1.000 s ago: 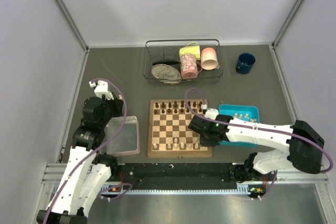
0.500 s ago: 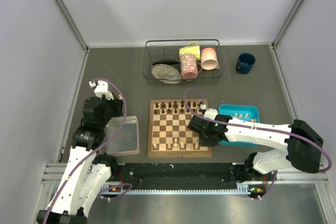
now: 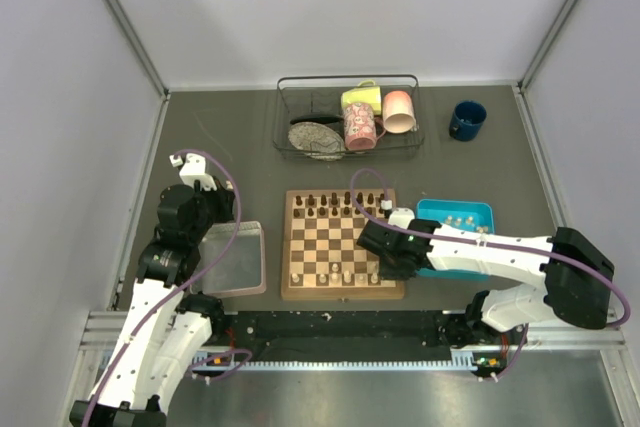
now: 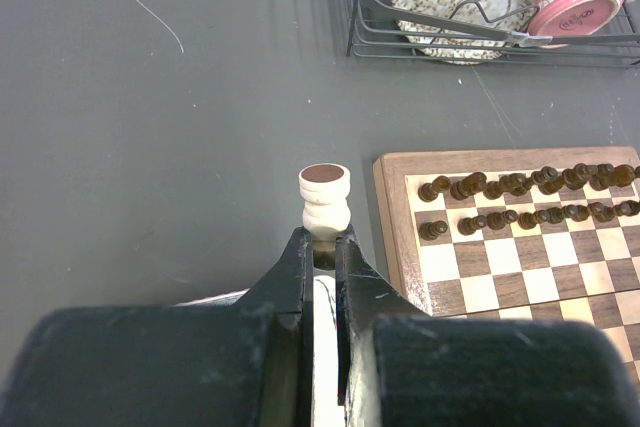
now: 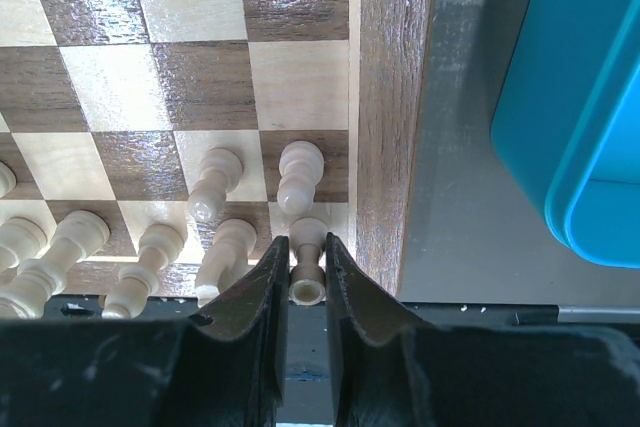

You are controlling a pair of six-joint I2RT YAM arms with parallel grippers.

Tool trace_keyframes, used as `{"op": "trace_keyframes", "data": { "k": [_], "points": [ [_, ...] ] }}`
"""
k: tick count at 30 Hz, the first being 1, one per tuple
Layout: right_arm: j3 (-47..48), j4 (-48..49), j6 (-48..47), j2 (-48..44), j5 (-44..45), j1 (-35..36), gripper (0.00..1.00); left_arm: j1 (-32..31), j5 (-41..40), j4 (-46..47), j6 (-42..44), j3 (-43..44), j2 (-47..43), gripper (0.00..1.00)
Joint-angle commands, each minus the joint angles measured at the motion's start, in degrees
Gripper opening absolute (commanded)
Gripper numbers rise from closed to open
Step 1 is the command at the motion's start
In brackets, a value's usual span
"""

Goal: Set up the chess pieces on the board

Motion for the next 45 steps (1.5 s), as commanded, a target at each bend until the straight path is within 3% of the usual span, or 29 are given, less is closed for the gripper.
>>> {"op": "trace_keyframes", "data": {
  "k": [1, 9, 21, 29, 33, 36, 37, 38, 41, 45],
  "points": [
    [0.3, 0.5, 0.1, 1.1, 0.6, 0.4, 0.17, 0.2, 0.2, 1.1, 0.4, 0.3, -0.4, 0.0],
    [0.8, 0.3, -0.1, 0.9, 0.9, 0.4, 0.37, 0.2, 0.2, 1.1, 0.4, 0.4, -0.4, 0.0],
    [5.3, -5.8, -1.1, -3.2, 3.9, 0.3, 0.38, 0.2, 0.3, 1.1, 0.4, 0.3, -0.4, 0.0],
    [12.5, -11.2, -3.9, -12.8, 6.5, 0.3, 0.42, 0.2, 2.9, 2.1, 0.7, 0.1, -1.1, 0.0],
    [16.8, -10.9, -7.7, -18.5, 6.9, 0.2, 0.46, 0.2, 14.5, 6.6, 1.1, -0.4, -3.5, 0.0],
    [20.0, -8.4, -14.0, -21.5, 4.3, 0.3, 0.49, 0.2, 35.6, 13.8, 0.2, -0.3, -4.3, 0.0],
    [20.9, -5.7, -15.9, -22.1, 2.6, 0.3, 0.5, 0.2, 44.8, 16.4, -1.6, -0.2, -3.7, 0.0],
    [21.3, -4.1, -18.8, -22.8, -1.0, 0.3, 0.51, 0.0, 48.6, 23.1, -6.1, -0.4, -3.3, 0.0],
    [22.9, 0.0, -20.9, -23.1, -7.1, 0.3, 0.51, -2.2, 53.9, 29.3, -11.2, -0.7, -3.7, 0.0],
    [22.8, 6.2, -20.3, -24.0, -11.7, 0.3, 0.52, -8.5, 54.9, 27.6, -9.3, 2.1, -2.6, 0.0]
  ]
}}
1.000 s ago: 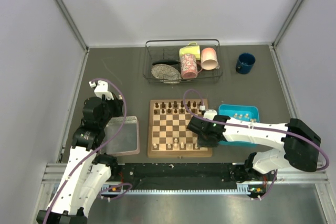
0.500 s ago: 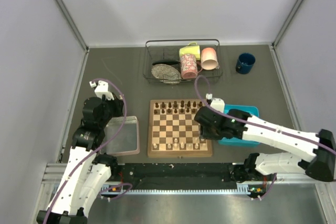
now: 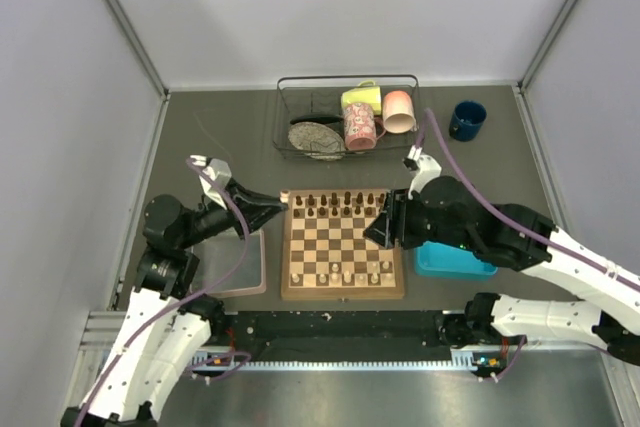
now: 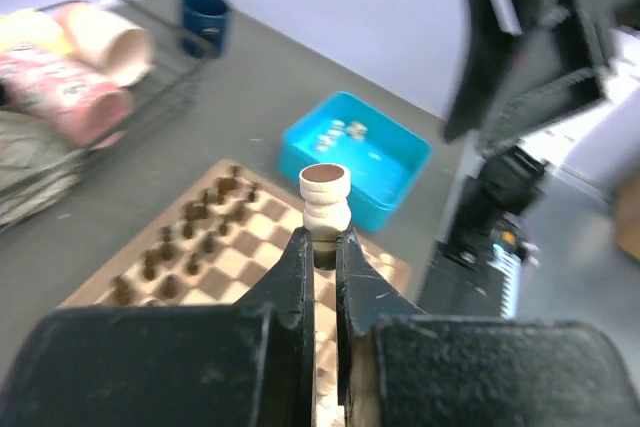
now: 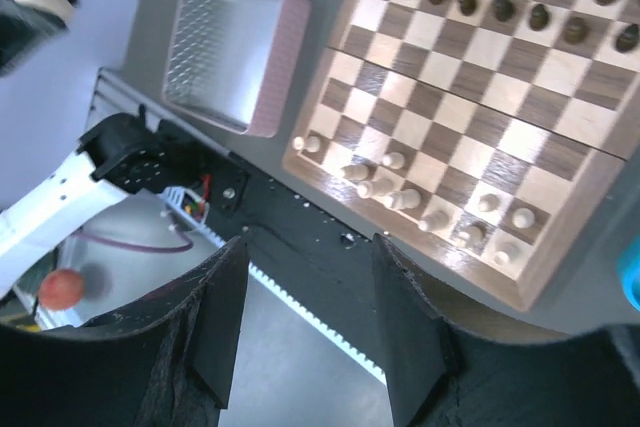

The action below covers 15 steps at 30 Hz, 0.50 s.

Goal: Set up the chess pieces on the board

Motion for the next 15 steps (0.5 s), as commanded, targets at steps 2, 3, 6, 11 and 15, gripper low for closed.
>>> {"op": "trace_keyframes", "data": {
  "k": [2, 3, 6, 11, 15],
  "points": [
    [1.7, 9.7, -2.4, -1.0, -6.9, 0.3, 0.53, -11.8, 6.2, 3.8, 1.0, 3.5, 2.3, 0.0],
    [1.9, 9.9, -2.3, -1.1, -6.7, 0.3, 0.53, -14.4, 5.0, 2.1, 2.1, 4.3, 2.9, 0.0],
    [2.9, 10.1, -2.4, -0.9, -6.5, 0.3, 0.55, -23.1, 2.3, 1.1, 4.8, 5.2, 5.6, 0.0],
    [4.6, 9.8, -3.5, -0.1, -10.4, 0.3, 0.55, -29.7, 0.4, -2.5, 9.3, 7.1, 9.5, 0.0],
    [5.5, 10.0, -4.2, -0.2, -13.7, 0.2, 0.55, -32.0, -0.1, -4.5, 11.6, 8.9, 12.7, 0.0]
  ]
}}
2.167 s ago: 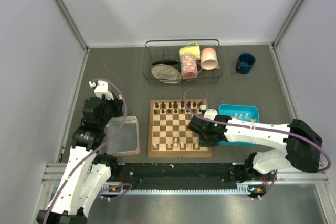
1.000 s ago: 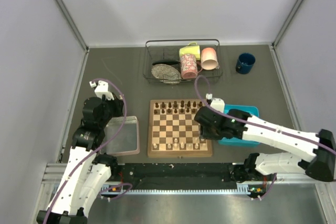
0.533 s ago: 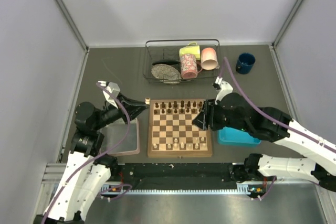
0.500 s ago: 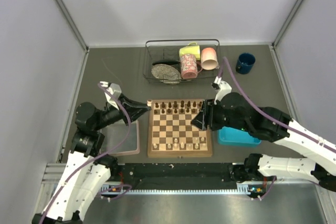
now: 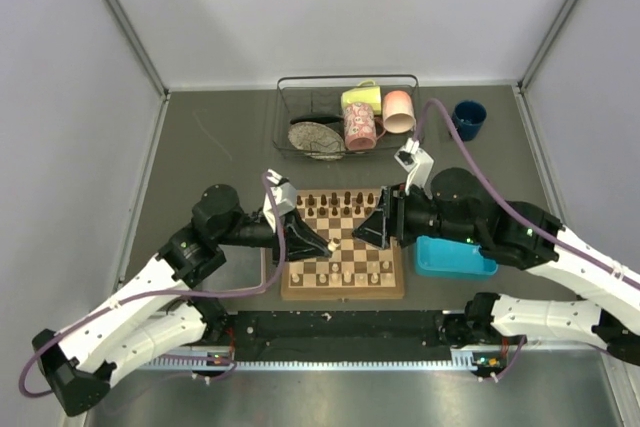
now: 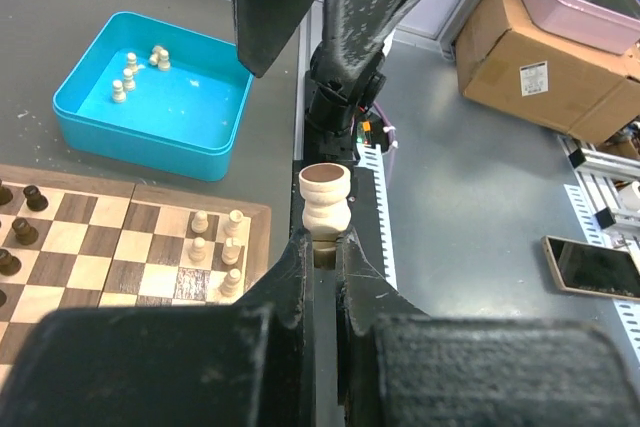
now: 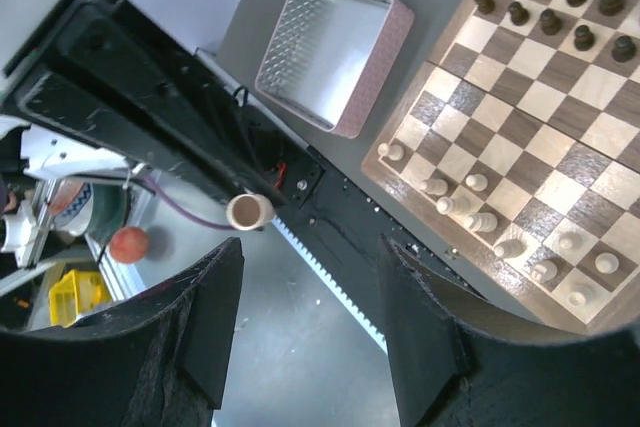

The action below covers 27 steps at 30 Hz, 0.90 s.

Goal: Set up the chess pieces on the board

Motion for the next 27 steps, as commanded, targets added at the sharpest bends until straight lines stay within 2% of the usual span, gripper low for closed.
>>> {"op": "trace_keyframes", "data": {
  "k": [1, 20, 27],
  "points": [
    [3.5, 2.4, -1.8, -0.3, -4.5, 0.3, 0.56, -2.8, -1.5, -2.5, 5.2, 4.3, 2.5, 0.0],
    [1.7, 2.4, -1.8, 3.9, -7.9, 0.3, 0.54, -6.7, -3.9, -3.1, 7.1, 6.6, 7.2, 0.0],
    [0.9, 2.4, -1.7, 4.1, -8.0, 0.3, 0.48, -6.9, -4.4, -3.6, 7.4, 6.5, 7.5, 0.0]
  ]
}}
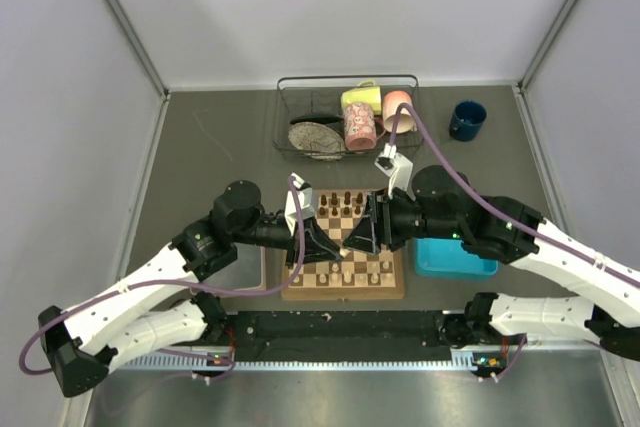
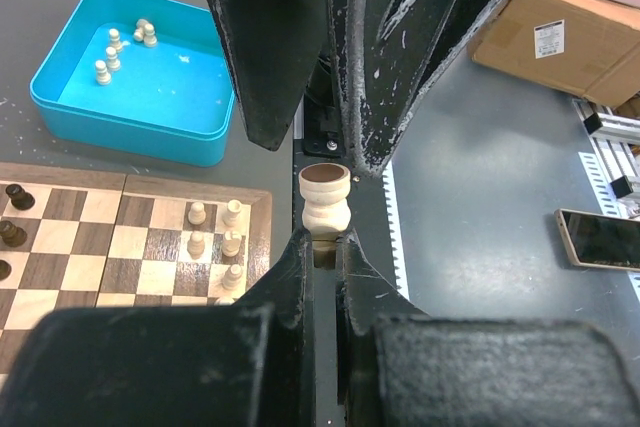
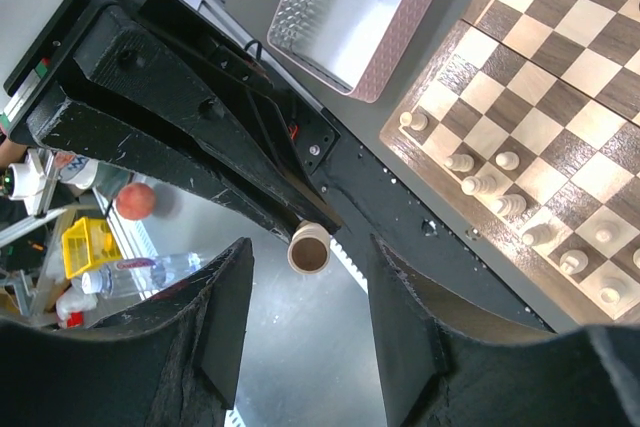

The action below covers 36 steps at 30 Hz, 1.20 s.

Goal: Set up the chess pieces on the board

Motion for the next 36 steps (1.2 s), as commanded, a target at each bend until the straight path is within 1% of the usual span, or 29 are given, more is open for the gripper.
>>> {"op": "trace_keyframes", "data": {
  "k": [1, 12, 15, 19, 23, 31, 33, 36],
  "points": [
    [0.0, 1.9, -0.7, 0.1, -0.4, 0.4, 0.48, -0.3, -0.3, 1.4, 1.0, 2.4, 0.3, 0.0],
    [-0.5, 1.8, -0.6, 1.4, -0.3, 0.3, 0.48, -0.5, -0.8, 1.5, 0.9, 2.5, 0.0, 0.0],
    [-0.6, 1.8, -0.6, 1.7, -0.1, 0.3, 0.47, -0.4, -0.9, 1.5, 0.9, 2.4, -0.3, 0.0],
    [-0.8, 1.9, -0.5, 1.8, -0.2, 0.3, 0.42, -0.4, -1.1, 1.4, 0.9, 2.2, -0.4, 0.0],
    [-0.7, 1.8, -0.3, 1.7, -0.2, 0.3, 0.33, -0.4, -1.1, 1.7, 0.9, 2.0, -0.3, 0.0],
    [-0.8, 1.9, -0.2, 1.9, -0.9, 0.3, 0.31, -0.4, -2.2, 2.2, 0.7, 1.2, -0.9, 0.0],
    [-0.8, 1.9, -0.1, 1.9, -0.9, 0.4, 0.29, -0.4, -2.2, 2.3, 0.6, 1.1, -1.0, 0.0],
    [-0.9, 2.0, -0.2, 1.9, -0.9, 0.4, 0.22, -0.4, -2.3, 2.3, 0.6, 1.1, -1.0, 0.0]
  ]
}}
